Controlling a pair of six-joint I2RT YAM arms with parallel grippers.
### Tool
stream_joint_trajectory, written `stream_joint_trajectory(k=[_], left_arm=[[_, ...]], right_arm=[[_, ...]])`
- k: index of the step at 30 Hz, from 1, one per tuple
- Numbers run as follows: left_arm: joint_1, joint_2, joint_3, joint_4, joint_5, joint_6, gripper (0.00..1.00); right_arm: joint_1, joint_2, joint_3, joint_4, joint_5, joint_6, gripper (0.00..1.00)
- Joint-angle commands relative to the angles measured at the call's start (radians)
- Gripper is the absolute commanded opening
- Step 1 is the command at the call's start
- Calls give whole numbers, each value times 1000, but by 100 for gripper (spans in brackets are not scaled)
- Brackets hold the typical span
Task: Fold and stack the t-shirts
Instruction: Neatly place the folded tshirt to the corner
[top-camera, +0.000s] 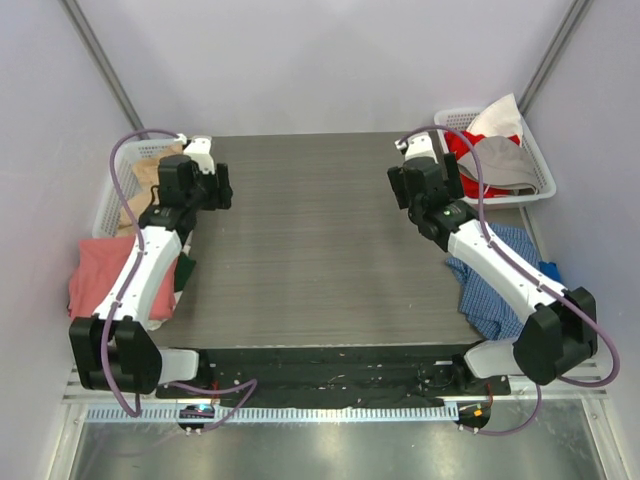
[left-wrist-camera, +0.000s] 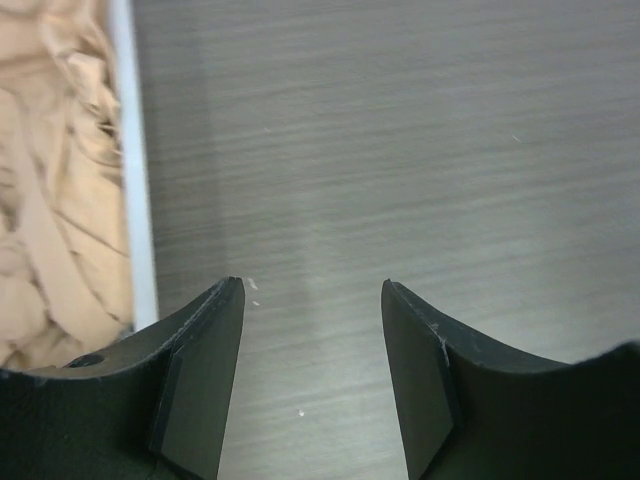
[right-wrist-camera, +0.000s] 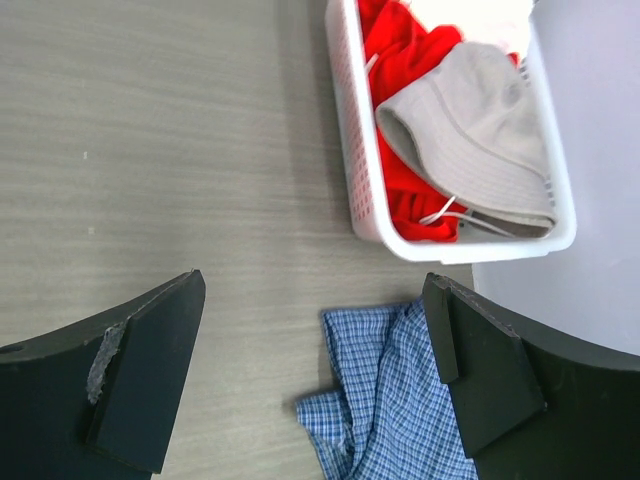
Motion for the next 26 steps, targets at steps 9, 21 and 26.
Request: stream_joint_trajectory(k=[9, 21, 26], left_arm=[[-146, 36, 42, 175, -285, 2, 63], [-146, 1, 12, 178, -282, 30, 63], [-146, -2, 12, 175, -284, 40, 63]], right_arm=[[-7, -36, -28, 199, 85, 14, 100], [-23, -49, -38, 213, 63, 23, 99], [-30, -61, -48, 213, 40, 25, 99]])
